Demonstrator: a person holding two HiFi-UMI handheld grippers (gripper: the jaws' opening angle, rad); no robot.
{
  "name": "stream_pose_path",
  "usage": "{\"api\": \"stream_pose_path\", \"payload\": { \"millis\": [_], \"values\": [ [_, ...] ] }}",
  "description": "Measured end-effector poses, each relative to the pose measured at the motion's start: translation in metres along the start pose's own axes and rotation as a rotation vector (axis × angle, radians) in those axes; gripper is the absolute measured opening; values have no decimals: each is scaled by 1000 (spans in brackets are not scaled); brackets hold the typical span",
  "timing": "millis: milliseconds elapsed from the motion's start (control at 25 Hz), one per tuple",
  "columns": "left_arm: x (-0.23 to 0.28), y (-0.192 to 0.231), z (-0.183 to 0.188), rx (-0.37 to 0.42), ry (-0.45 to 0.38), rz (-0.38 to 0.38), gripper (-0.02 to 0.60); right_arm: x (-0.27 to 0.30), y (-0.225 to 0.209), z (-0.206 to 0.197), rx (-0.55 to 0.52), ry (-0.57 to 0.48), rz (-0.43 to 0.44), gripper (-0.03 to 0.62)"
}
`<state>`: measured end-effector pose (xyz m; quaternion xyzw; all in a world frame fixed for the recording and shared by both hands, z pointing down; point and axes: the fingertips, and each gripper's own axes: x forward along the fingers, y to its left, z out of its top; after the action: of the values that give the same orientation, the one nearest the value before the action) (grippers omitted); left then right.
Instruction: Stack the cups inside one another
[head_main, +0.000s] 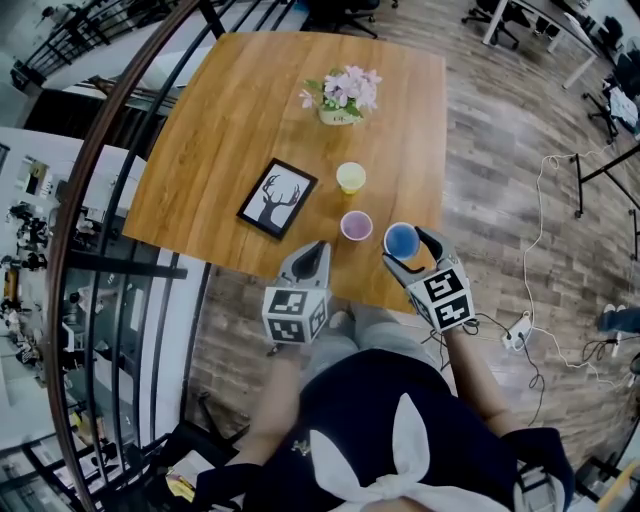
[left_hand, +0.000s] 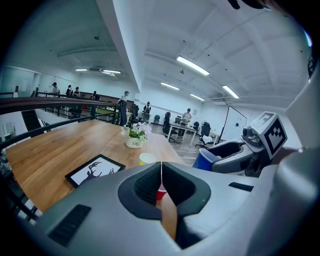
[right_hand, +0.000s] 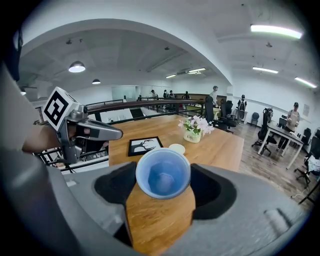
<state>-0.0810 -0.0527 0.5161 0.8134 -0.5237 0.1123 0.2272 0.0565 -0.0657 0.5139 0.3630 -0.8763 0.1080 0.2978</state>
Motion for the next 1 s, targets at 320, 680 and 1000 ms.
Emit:
{"api": "stream_pose_path", "payload": {
  "millis": [320, 680, 1000],
  "values": [
    [9, 6, 14, -15, -1, 22, 23, 7, -18, 39, -36, -42, 17, 336],
    [4, 17, 25, -9, 4, 48, 23, 14, -26, 74, -78, -89, 30, 336],
    [3, 29, 30, -11, -5, 72, 23, 23, -34, 96, -108, -125, 26, 336]
  ]
}}
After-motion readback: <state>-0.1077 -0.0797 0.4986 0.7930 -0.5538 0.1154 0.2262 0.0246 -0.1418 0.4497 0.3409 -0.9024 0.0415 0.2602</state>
